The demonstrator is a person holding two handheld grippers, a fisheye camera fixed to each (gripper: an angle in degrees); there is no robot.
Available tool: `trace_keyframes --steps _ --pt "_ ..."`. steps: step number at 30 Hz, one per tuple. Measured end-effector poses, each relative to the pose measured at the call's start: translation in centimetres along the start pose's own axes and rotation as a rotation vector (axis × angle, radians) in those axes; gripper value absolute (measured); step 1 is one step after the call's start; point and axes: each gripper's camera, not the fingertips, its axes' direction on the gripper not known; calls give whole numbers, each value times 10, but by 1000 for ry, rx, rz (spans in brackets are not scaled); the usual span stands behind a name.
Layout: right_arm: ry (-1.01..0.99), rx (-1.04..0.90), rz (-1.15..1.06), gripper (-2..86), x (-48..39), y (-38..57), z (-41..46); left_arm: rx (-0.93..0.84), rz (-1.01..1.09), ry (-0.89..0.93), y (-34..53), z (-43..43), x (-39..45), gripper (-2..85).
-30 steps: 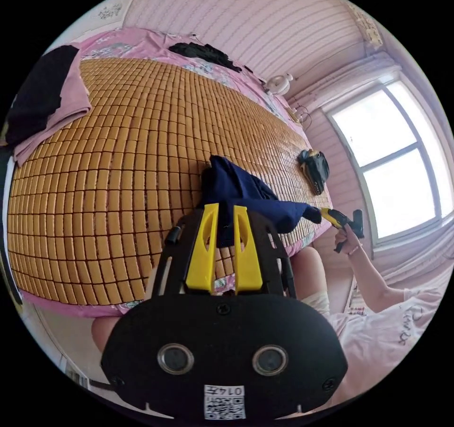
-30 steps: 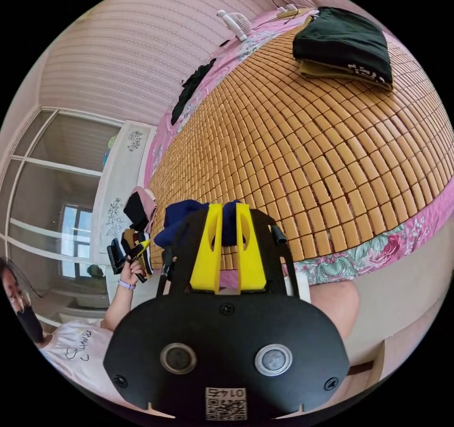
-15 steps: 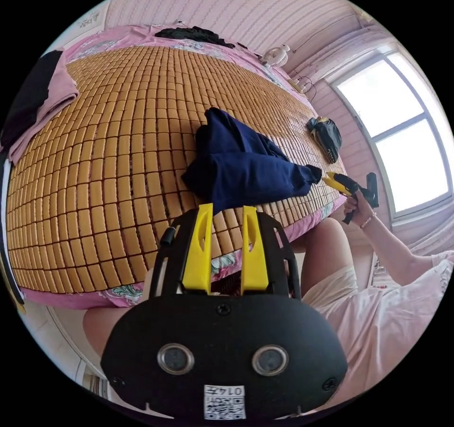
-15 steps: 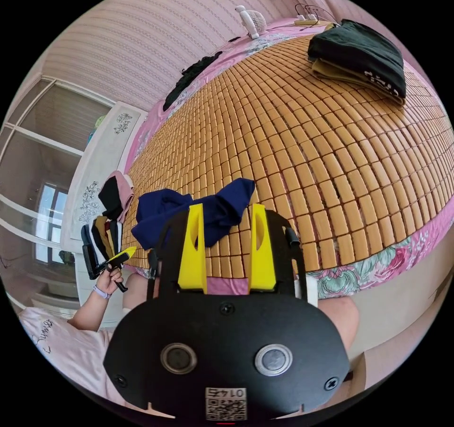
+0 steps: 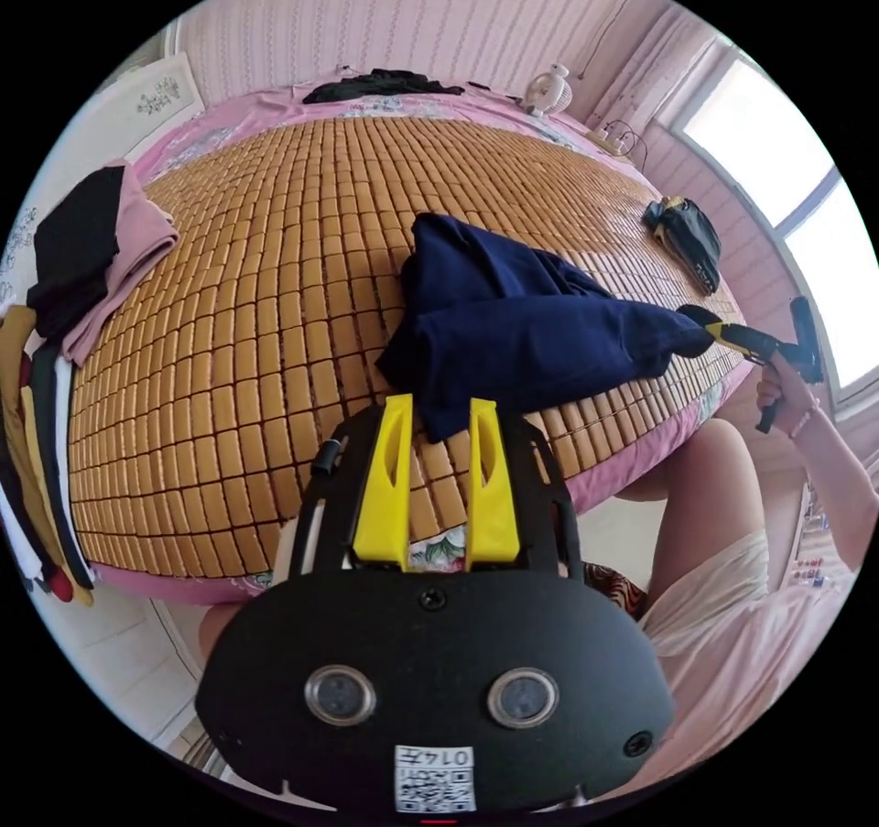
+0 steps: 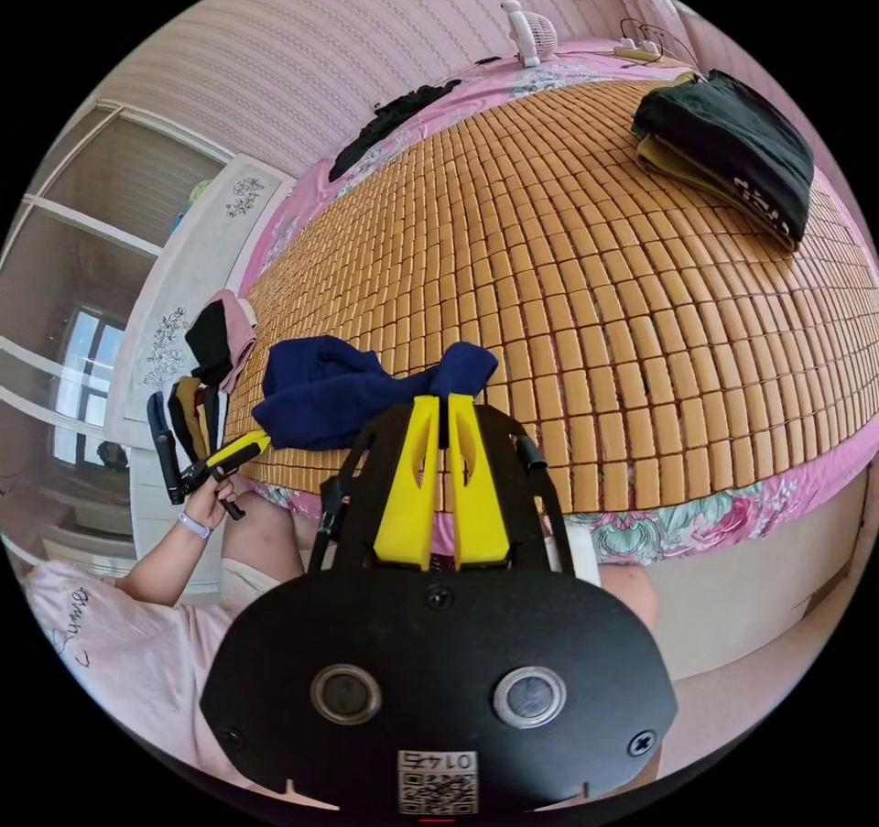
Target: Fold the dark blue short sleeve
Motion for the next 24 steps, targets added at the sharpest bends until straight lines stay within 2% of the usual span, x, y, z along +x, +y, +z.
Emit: trace_keyframes --steps 3,5,9,12,16,21,23,24 --pt "-47 16 -7 9 -12 23 -20 16 -19 -34 6 -7 2 78" --pt "-72 24 -6 8 -20 39 -31 -106 -18 20 3 2 2 36" --pt "-126 113 -50 7 -47 69 -75 -56 -41 135 16 -34 -7 3" --pt "-201 217 -86 7 -68 82 -120 68 -4 226 39 -99 -15 -4" --pt "-318 399 -209 6 -120 86 -192 341 -39 426 72 -223 -45 -8" --pt "-430 658 -420 6 -199 96 -298 696 44 467 90 -382 -54 -9" --pt "-456 737 -513 6 -231 102 -338 874 121 435 100 -465 -46 -10" --pt "-439 767 -580 6 -254 105 -362 910 145 415 103 -484 -43 -10"
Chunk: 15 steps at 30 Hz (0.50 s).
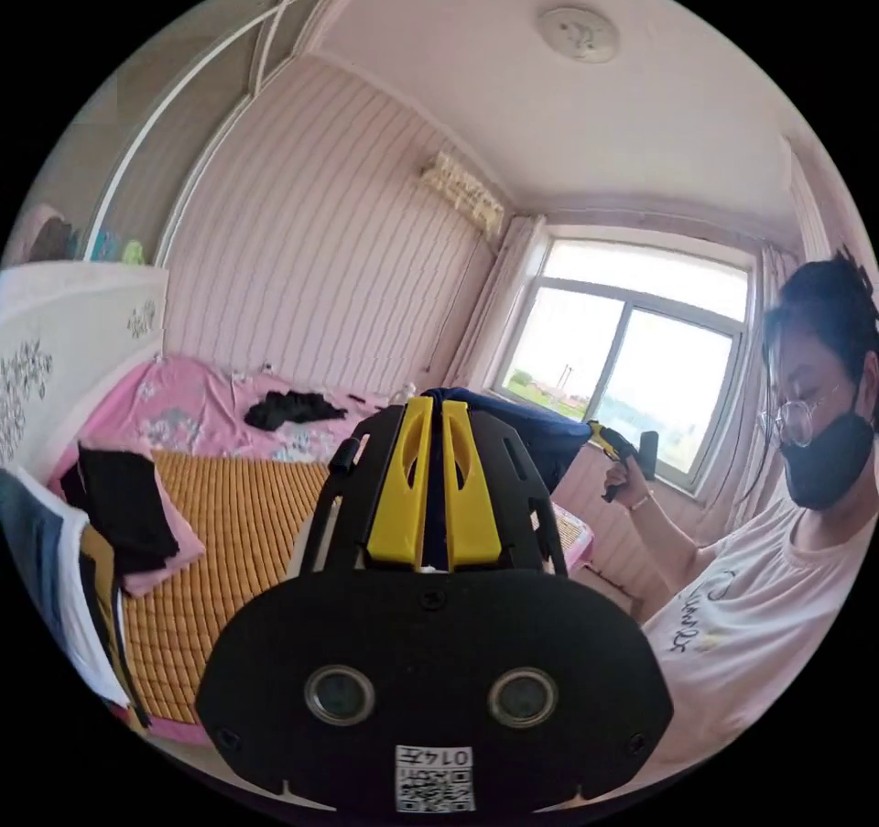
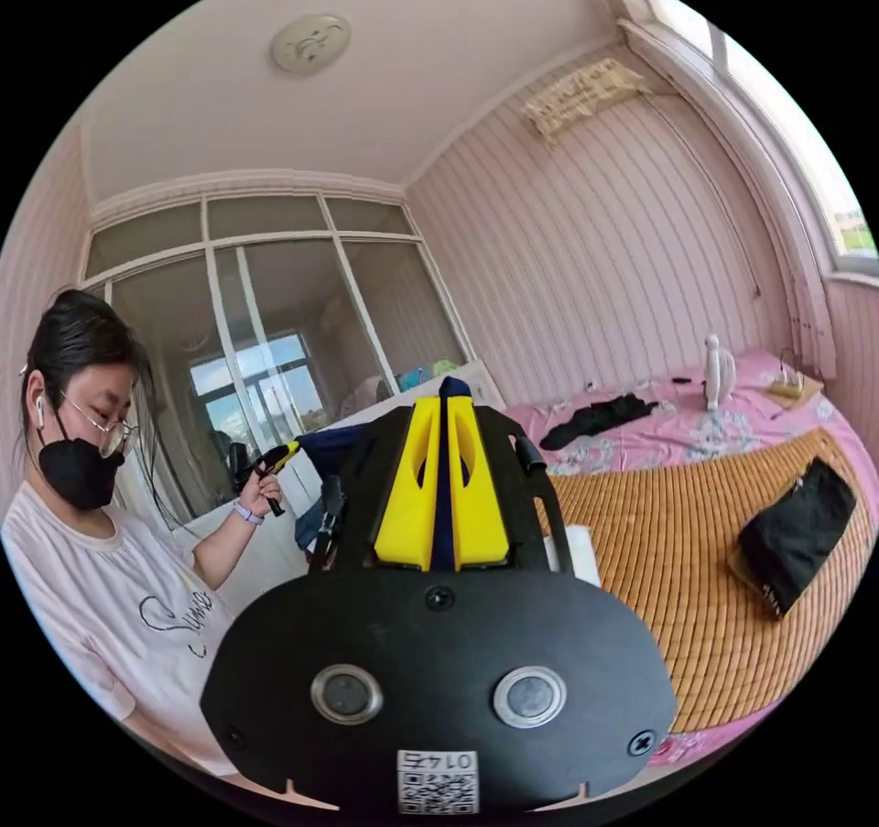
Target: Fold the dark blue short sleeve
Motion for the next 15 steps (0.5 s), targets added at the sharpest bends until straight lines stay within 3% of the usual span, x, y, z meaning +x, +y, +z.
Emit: trace_keyframes --steps 5,10,15 --pt "19 49 -211 6 -85 -74 -17 174 269 -72 -84 -80 84 -10" --pt "-90 189 -341 5 -160 -111 -70 365 386 11 -107 -158 136 -9" --pt "-91 155 -413 5 -183 -135 -64 439 447 20 -123 -197 146 -9"
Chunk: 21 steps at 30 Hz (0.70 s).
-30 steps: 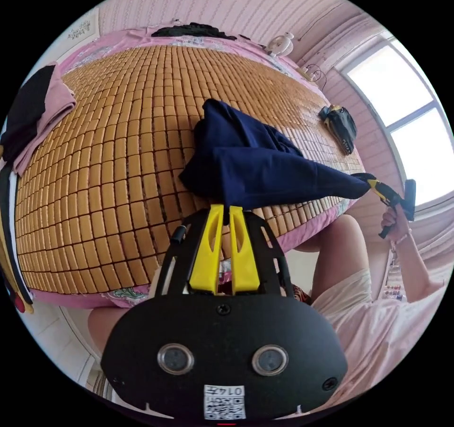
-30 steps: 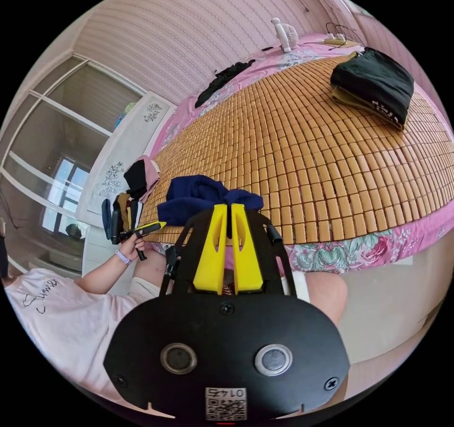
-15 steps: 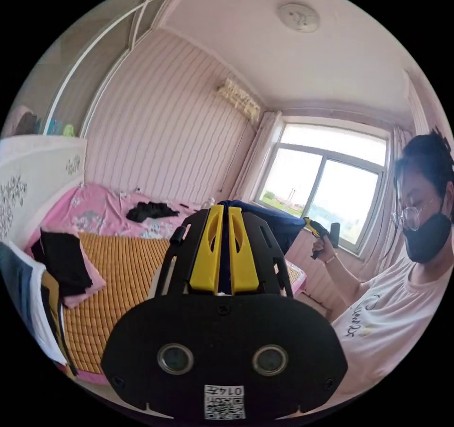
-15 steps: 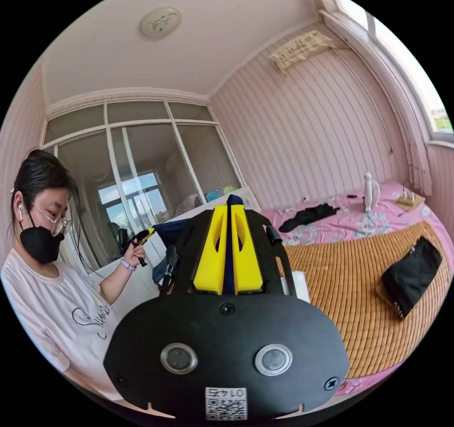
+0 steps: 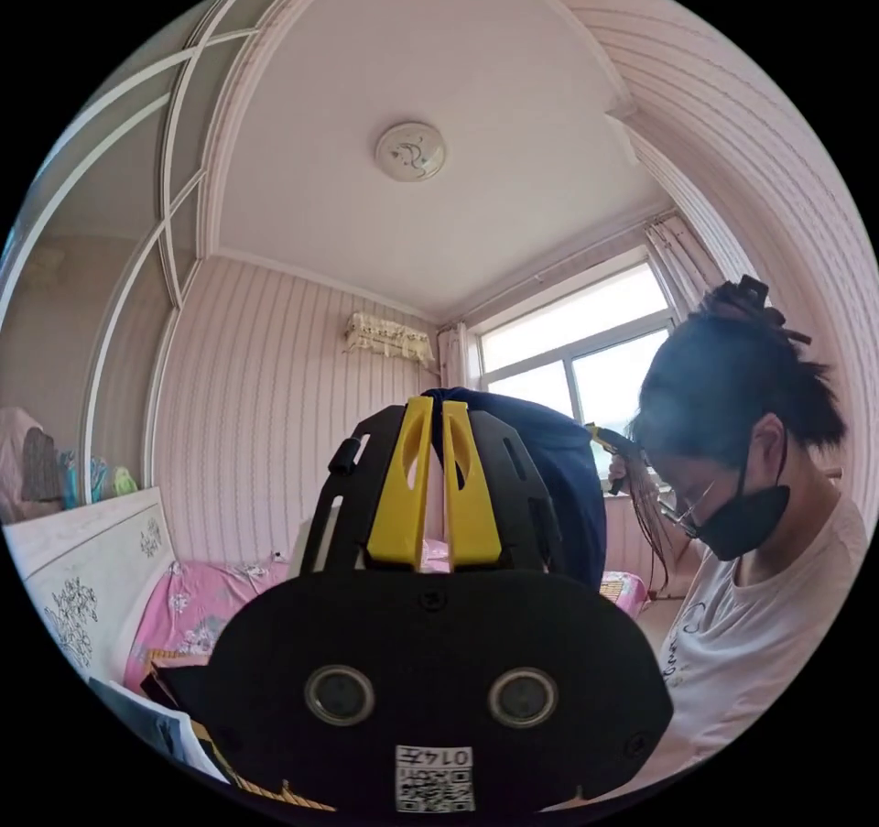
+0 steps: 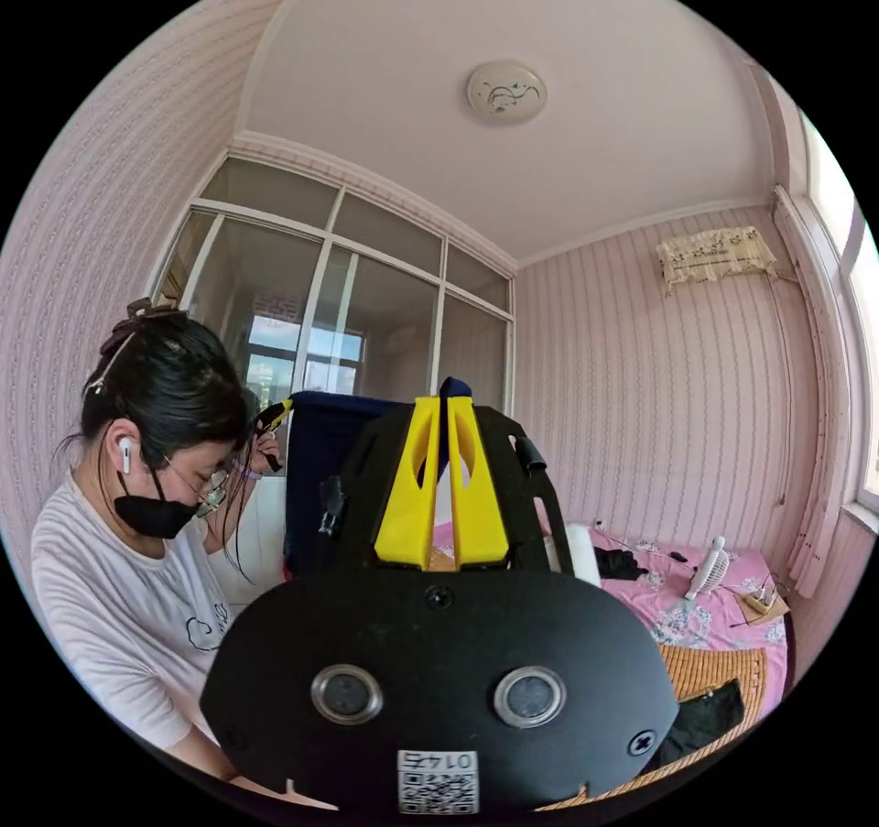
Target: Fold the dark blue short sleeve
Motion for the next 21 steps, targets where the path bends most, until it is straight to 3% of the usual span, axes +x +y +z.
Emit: trace_keyframes --steps 5,7,10,14,16,21 --pt "57 -324 150 5 76 43 106 -216 -234 -69 55 75 -88 -9" --pt "185 -475 237 5 126 96 167 -340 -334 -104 98 118 -124 -9" --pt "329 -551 424 5 186 161 220 -528 -486 -180 178 189 -173 -9" --pt "333 -426 506 5 223 154 238 -550 -528 -261 210 244 -197 -10" --pt "302 -291 441 6 228 131 231 -493 -473 -274 198 251 -197 -10" --pt "309 -287 280 6 211 160 207 -501 -388 -230 216 255 -190 -9"
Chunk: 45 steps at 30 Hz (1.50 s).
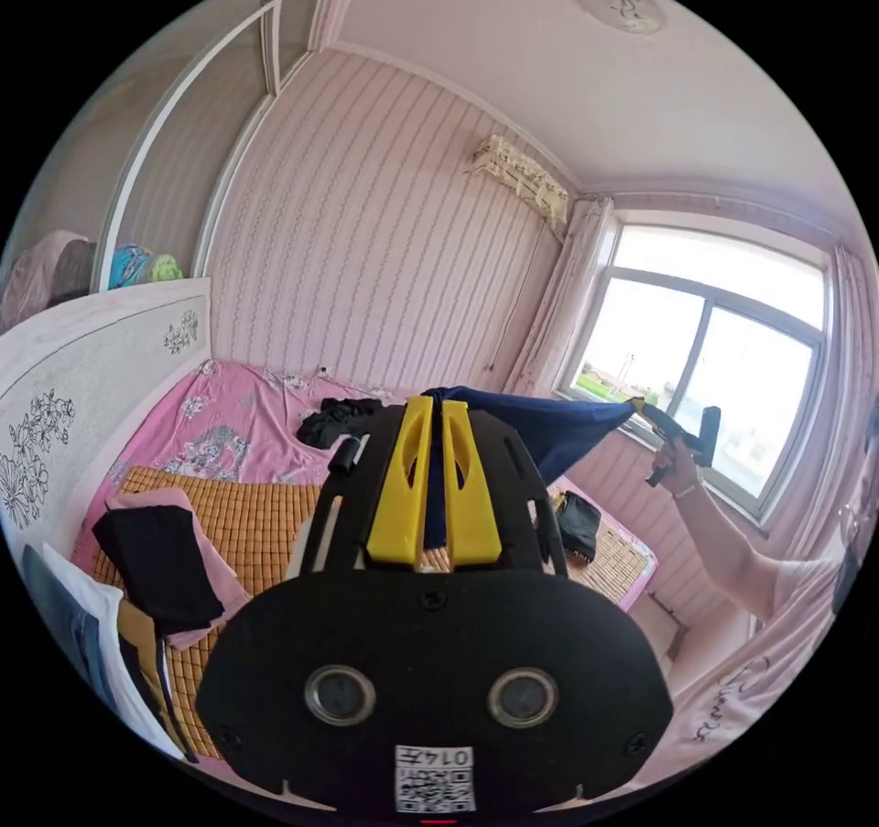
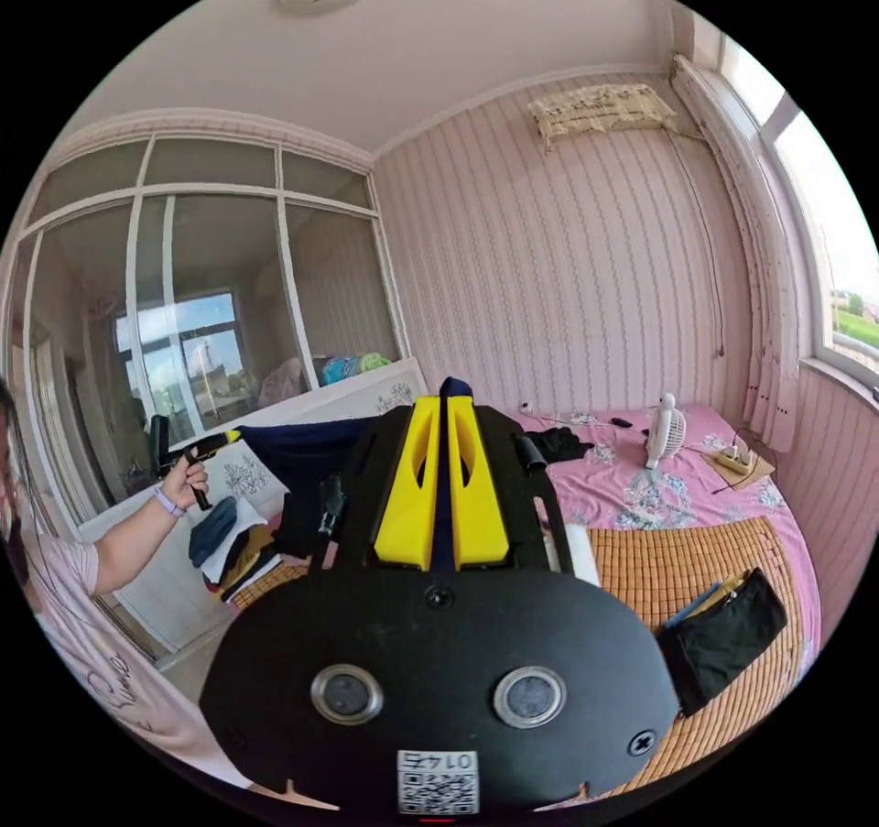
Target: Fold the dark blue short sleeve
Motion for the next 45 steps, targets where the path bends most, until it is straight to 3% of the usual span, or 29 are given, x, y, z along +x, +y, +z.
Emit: trace_keyframes --steps 5,10,13,16,20,29,34,45 --pt "89 -236 30 6 28 127 23 -266 10 -51 111 62 -24 -8" --pt "163 -587 293 7 87 293 73 -570 -139 -59 249 139 -63 -8" --pt "203 -692 443 7 110 365 81 -699 -290 -62 331 172 -90 -7" --pt "184 -755 545 7 123 409 76 -804 -436 -58 392 186 -107 -6" --pt "173 -858 557 7 131 439 68 -949 -386 -44 430 196 -101 -4" --pt "178 -980 530 7 144 469 46 -1096 -335 7 470 212 -79 13" --pt "262 -1019 484 6 148 479 36 -1086 -276 -74 474 215 -71 9" --pt "285 -989 442 5 149 495 33 -1015 -225 -26 487 239 -36 20"
